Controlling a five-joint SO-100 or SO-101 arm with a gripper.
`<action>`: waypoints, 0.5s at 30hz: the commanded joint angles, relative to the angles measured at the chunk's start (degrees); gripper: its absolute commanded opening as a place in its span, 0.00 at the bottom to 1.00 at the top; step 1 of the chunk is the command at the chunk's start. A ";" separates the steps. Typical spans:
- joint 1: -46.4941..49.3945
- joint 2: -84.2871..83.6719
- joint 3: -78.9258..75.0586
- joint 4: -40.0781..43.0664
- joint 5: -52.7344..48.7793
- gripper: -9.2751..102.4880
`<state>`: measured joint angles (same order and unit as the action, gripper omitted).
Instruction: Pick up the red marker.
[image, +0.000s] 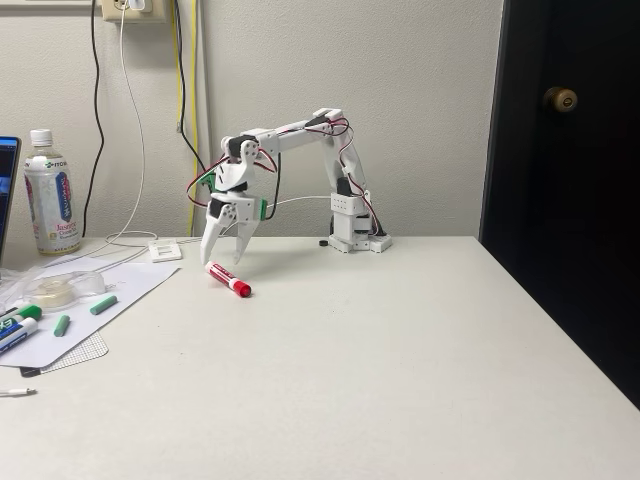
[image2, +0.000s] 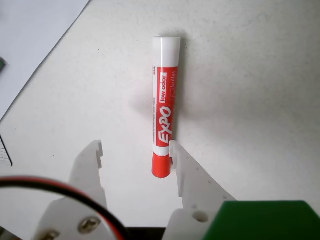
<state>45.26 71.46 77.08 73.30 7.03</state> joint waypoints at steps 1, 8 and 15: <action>0.53 0.35 -1.67 0.44 -0.62 0.40; 1.23 -1.85 -1.05 -0.88 -1.41 0.40; 1.76 -5.62 -1.05 -2.20 -2.02 0.40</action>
<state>46.58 65.57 77.08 71.81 5.36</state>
